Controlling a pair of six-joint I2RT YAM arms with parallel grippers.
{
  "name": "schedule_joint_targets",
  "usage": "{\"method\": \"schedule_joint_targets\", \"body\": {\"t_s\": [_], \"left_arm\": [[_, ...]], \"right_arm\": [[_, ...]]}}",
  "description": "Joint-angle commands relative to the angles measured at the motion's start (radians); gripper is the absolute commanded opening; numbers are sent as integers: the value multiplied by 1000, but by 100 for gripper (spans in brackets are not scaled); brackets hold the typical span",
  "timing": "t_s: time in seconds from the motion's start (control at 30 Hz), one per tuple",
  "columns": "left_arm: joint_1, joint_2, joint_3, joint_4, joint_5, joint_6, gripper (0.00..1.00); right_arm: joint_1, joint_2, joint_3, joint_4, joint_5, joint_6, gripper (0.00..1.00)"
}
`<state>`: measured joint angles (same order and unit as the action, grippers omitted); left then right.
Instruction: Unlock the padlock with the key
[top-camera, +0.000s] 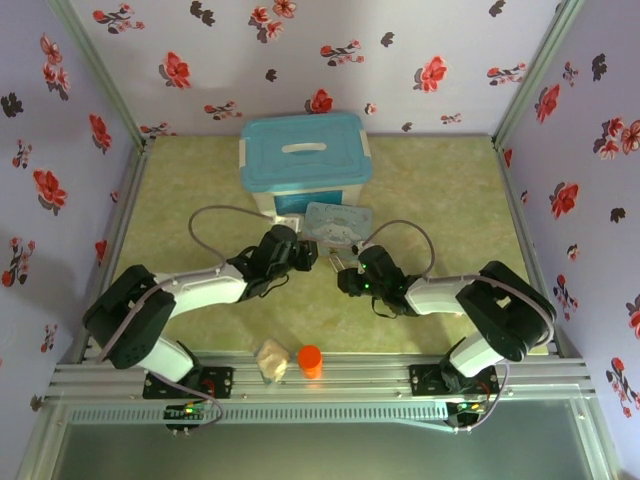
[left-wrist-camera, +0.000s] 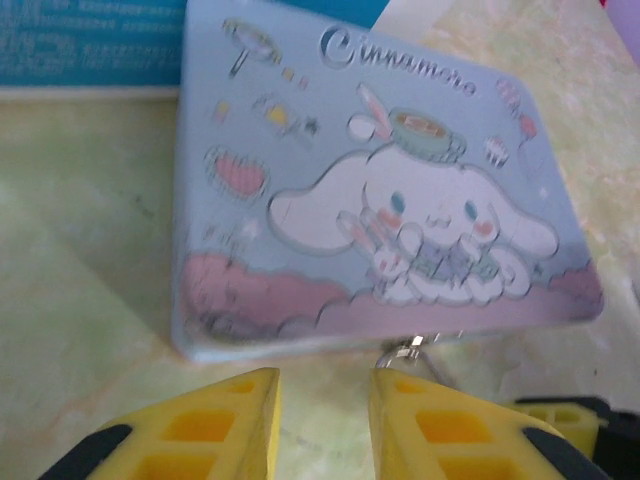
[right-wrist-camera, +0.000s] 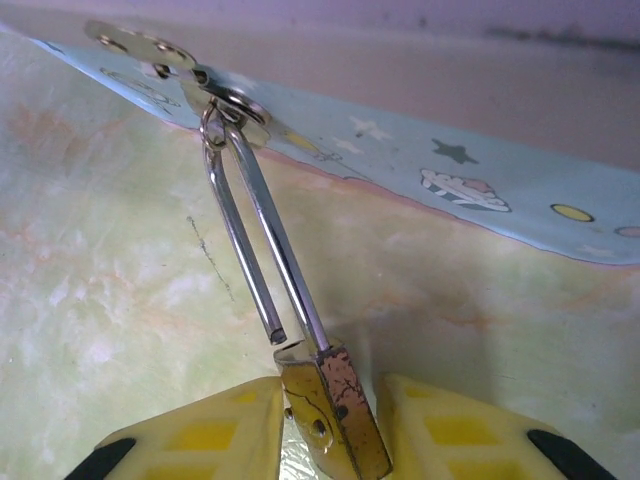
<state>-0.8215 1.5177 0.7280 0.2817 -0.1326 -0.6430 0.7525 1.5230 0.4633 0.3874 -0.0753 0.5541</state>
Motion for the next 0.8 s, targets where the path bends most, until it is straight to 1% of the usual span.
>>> {"method": "schedule_joint_targets", "body": {"t_s": [0.0,0.1,0.17,0.27,0.37,0.43,0.5,0.6,0.67,0.77], "left_arm": [[13,23,73,-49,-27,71,29],[16,40,100,-59,-27,77,29],[16,44,109,-72,-27,76,29],[16,41,110,-80,-24,71,29],[7,48,75,-16,15,35,29],[-7,61,48,26,33,14,29],[-16,65,22,58,32,-8,29],[-16,50,-11,84,31,-31,29],[-15,24,2,49,17,-3,30],[-14,2,61,-37,-35,63,38]], "right_arm": [[-3,-18,1,-42,11,13,27],[-5,-23,-5,-20,-12,26,21],[-14,-41,-25,16,-45,66,18],[-24,-69,-41,42,-93,106,18],[-41,-60,-58,108,-161,146,18],[-61,-34,-80,192,-200,182,16],[-74,-11,-82,225,-214,196,13],[-74,3,-63,183,-175,190,11],[-73,-3,-43,103,-106,188,9],[-72,-17,-63,108,-35,228,6]]}}
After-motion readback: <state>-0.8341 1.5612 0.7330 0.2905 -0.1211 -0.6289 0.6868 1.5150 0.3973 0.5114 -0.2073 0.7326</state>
